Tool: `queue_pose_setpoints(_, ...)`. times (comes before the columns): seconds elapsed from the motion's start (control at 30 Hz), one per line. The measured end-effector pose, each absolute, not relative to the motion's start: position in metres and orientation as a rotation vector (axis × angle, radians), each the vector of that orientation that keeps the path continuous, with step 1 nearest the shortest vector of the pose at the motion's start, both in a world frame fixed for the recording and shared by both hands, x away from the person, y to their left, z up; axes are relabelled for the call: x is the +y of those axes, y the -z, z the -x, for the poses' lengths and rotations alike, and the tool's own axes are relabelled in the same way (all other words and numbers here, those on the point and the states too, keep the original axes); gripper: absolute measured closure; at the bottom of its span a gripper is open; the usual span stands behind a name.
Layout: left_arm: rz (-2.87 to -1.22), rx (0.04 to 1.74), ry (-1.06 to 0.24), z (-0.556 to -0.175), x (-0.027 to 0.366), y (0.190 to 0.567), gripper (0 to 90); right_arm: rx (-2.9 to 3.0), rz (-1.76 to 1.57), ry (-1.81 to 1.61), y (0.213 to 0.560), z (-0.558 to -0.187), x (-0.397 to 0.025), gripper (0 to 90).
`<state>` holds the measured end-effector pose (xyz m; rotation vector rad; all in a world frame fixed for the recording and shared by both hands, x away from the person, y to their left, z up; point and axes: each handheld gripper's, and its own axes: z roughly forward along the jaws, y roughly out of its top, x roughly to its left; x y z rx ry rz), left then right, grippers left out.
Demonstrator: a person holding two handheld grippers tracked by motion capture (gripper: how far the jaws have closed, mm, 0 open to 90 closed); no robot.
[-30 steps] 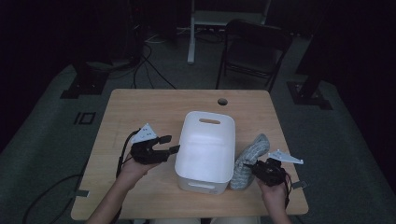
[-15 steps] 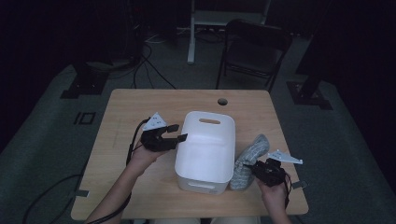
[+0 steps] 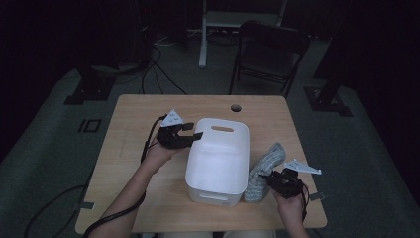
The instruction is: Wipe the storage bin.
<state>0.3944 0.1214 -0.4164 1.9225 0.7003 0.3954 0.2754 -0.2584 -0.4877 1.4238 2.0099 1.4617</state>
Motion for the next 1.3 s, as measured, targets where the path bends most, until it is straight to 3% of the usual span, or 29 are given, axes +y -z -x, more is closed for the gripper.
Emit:
queue_pose_setpoints(0.63,-2.003,0.677,-0.413,-0.446,0.101,0.429,45.2,2.016,-1.434,-1.462,0.491,-0.277,-0.26,75.5)
queue_pose_setpoints(1.13,-1.937,0.678,-0.285,-0.475,0.103,0.44,46.2,2.017,-1.455,-1.466,0.495,-0.278,-0.265,75.4)
queue_pose_setpoints(1.3,-1.966,0.658,-0.273,-0.477,0.098,0.442,50.9,2.022,-1.456,-1.463,0.496,-0.279,-0.264,75.4)
